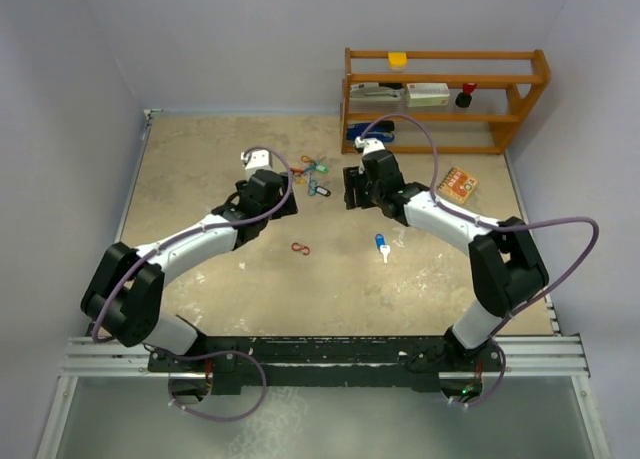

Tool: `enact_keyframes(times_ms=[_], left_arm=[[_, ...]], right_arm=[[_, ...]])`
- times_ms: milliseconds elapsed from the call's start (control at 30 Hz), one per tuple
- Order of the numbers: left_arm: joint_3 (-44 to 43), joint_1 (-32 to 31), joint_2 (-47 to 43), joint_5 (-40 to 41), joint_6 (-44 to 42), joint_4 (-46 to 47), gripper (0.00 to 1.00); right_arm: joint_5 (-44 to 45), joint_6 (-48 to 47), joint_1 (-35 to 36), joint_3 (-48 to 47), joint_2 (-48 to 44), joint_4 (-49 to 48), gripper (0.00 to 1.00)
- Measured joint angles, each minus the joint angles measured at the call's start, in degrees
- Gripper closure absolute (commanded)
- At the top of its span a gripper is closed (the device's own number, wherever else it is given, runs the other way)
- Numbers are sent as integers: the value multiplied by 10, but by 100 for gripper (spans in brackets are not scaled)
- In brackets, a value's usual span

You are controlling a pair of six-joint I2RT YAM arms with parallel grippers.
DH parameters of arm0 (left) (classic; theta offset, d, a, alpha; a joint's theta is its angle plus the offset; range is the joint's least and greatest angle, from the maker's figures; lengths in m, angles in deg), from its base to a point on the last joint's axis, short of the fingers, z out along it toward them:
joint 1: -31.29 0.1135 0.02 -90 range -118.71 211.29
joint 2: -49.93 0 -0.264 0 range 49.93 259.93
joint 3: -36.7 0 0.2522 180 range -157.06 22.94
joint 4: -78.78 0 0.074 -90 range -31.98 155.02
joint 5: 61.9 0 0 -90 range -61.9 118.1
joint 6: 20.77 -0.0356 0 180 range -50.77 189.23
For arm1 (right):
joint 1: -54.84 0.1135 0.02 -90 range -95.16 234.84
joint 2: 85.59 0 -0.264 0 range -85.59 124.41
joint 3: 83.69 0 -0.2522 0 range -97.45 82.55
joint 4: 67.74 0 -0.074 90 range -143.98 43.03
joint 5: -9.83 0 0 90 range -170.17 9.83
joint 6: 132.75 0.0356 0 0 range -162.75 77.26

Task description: Put the keys on the keyring

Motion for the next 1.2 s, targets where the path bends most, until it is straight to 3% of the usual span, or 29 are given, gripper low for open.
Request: enact_keyframes(times_ms=[400,733,1200], left_arm=[[17,-107,31,-24,0,-12,29],[50,-125,18,-43,25,-54,28],[64,-147,34,-97,76,-34,27]], right_arm=[[21,60,0,111,-119,76,35],[21,63,0,137,-140,76,35],[23,60,0,137,-140,67,34]])
